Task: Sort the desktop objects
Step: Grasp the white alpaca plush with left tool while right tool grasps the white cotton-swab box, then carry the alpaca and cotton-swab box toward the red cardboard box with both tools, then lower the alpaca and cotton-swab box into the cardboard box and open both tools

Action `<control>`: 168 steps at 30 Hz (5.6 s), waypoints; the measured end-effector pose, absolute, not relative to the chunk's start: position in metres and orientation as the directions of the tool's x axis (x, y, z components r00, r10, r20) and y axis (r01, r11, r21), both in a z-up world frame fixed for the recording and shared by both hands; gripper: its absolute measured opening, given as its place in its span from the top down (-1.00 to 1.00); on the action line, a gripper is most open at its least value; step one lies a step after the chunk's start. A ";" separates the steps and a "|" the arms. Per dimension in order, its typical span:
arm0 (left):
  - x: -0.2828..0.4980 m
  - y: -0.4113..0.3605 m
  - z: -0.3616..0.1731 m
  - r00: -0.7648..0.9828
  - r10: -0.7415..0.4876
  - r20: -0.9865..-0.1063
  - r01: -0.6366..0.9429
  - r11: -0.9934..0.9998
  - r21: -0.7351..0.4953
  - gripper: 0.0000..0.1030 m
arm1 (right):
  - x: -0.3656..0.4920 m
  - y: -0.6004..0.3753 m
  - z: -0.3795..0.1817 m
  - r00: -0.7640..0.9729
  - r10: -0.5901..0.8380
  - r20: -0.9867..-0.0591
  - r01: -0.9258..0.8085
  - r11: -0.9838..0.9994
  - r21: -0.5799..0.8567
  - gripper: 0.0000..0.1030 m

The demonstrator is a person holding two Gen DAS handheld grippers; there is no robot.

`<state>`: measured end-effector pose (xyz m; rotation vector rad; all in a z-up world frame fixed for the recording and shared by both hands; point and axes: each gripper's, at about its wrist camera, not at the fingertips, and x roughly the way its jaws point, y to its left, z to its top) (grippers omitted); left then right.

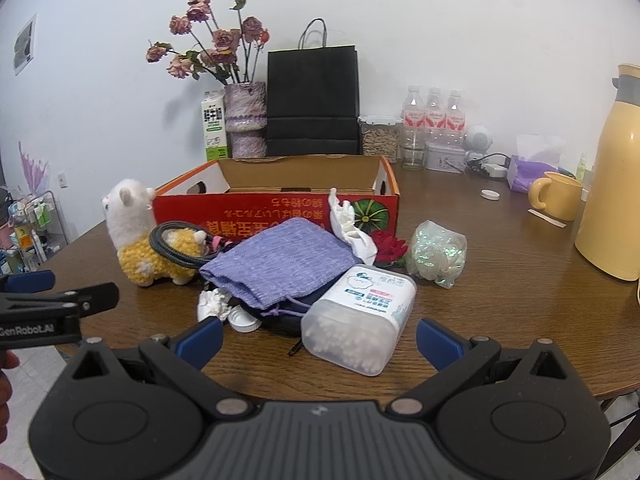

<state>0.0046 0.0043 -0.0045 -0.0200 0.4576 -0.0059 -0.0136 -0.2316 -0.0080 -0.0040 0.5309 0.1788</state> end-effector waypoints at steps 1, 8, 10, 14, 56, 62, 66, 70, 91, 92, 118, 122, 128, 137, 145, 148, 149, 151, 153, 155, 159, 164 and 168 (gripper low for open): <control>0.006 0.005 -0.005 0.896 -0.004 -0.444 -0.005 1.000 -0.019 -1.00 | -0.011 -0.233 -0.009 0.847 0.162 -0.506 -0.164 0.986 0.042 -1.00; 0.023 0.018 -0.007 0.887 0.037 -0.461 -0.056 0.998 -0.027 -1.00 | 0.012 -0.238 -0.017 0.843 0.118 -0.525 -0.115 0.993 0.038 -1.00; 0.029 0.019 -0.007 0.886 0.054 -0.460 -0.071 0.997 -0.020 -1.00 | 0.020 -0.238 -0.019 0.841 0.107 -0.530 -0.105 0.994 0.035 -1.00; 0.042 0.021 -0.007 0.885 0.081 -0.459 -0.094 0.996 -0.006 -1.00 | 0.034 -0.237 -0.021 0.838 0.087 -0.538 -0.085 0.996 0.028 -1.00; 0.116 0.031 -0.006 0.908 0.128 -0.400 -0.169 0.983 -0.069 -0.55 | 0.089 -0.255 -0.051 0.783 0.093 -0.616 -0.109 0.994 0.011 -0.27; 0.117 0.023 -0.002 0.919 0.111 -0.379 -0.121 0.993 -0.003 0.08 | 0.088 -0.255 -0.052 0.786 0.101 -0.609 -0.119 0.993 0.011 -0.27; 0.111 0.017 0.004 0.934 0.131 -0.332 -0.111 0.991 0.077 0.09 | 0.087 -0.255 -0.052 0.787 0.106 -0.608 -0.126 0.992 0.009 -0.26; 0.106 0.008 0.009 0.946 0.189 -0.262 -0.139 0.970 0.199 0.09 | 0.086 -0.254 -0.050 0.791 0.111 -0.601 -0.133 0.991 0.008 -0.26; 0.094 0.023 0.039 0.956 0.233 -0.178 -0.197 0.960 0.199 0.09 | 0.083 -0.253 -0.018 0.844 0.122 -0.523 -0.155 0.988 -0.019 -0.26; 0.096 0.024 0.038 0.954 0.235 -0.187 -0.199 0.961 0.193 0.09 | 0.084 -0.253 -0.018 0.843 0.121 -0.524 -0.152 0.988 -0.016 -0.26; 0.082 0.039 0.022 0.944 0.178 -0.278 -0.161 0.983 0.084 0.09 | 0.077 -0.261 -0.046 0.786 0.132 -0.604 -0.165 0.986 0.001 -0.25; 0.079 0.038 0.025 0.952 0.152 -0.267 -0.139 0.988 0.068 0.09 | 0.074 -0.262 -0.031 0.817 0.138 -0.560 -0.169 0.986 -0.004 -0.25; 0.088 0.032 0.043 0.966 0.114 -0.231 -0.103 0.993 0.059 0.09 | 0.086 -0.261 0.005 0.867 0.147 -0.476 -0.180 0.983 -0.025 -0.25; 0.174 0.014 0.095 0.978 0.042 -0.205 -0.038 0.999 0.023 0.09 | 0.187 -0.246 0.065 0.899 0.164 -0.406 -0.198 0.979 -0.041 -0.25; 0.296 -0.008 0.088 0.944 0.065 -0.324 -0.038 0.995 0.087 0.09 | 0.315 -0.220 0.060 0.839 0.122 -0.530 -0.174 0.983 -0.050 -0.25; 0.332 -0.016 0.069 0.915 0.079 -0.395 -0.030 0.991 0.128 0.08 | 0.351 -0.210 0.043 0.799 0.094 -0.595 -0.168 0.983 -0.071 -0.25; 0.342 -0.017 0.064 0.905 0.076 -0.418 -0.025 0.992 0.127 0.09 | 0.361 -0.208 0.037 0.784 0.086 -0.615 -0.168 0.983 -0.076 -0.25; 0.356 -0.017 0.053 0.883 0.068 -0.464 -0.018 0.993 0.113 0.09 | 0.379 -0.203 0.026 0.756 0.075 -0.651 -0.170 0.982 -0.085 -0.25; 0.368 -0.017 0.045 0.867 0.068 -0.494 -0.018 0.994 0.105 0.09 | 0.389 -0.200 0.016 0.737 0.065 -0.673 -0.172 0.981 -0.093 -0.25; 0.378 -0.016 0.039 0.854 0.068 -0.515 -0.018 0.995 0.101 0.09 | 0.396 -0.196 0.010 0.722 0.060 -0.689 -0.176 0.979 -0.099 -0.25; 0.390 -0.016 0.030 0.831 0.066 -0.552 -0.018 0.996 0.092 0.09 | 0.407 -0.191 -0.001 0.693 0.050 -0.719 -0.185 0.977 -0.110 -0.25; 0.397 -0.019 0.029 0.828 0.066 -0.557 -0.011 0.995 0.100 0.08 | 0.414 -0.189 -0.009 0.672 0.041 -0.740 -0.185 0.976 -0.114 -0.26; 0.406 -0.023 0.024 0.794 0.064 -0.604 0.004 0.994 0.110 0.06 | 0.421 -0.191 -0.016 0.640 0.030 -0.768 -0.161 0.982 -0.095 -0.26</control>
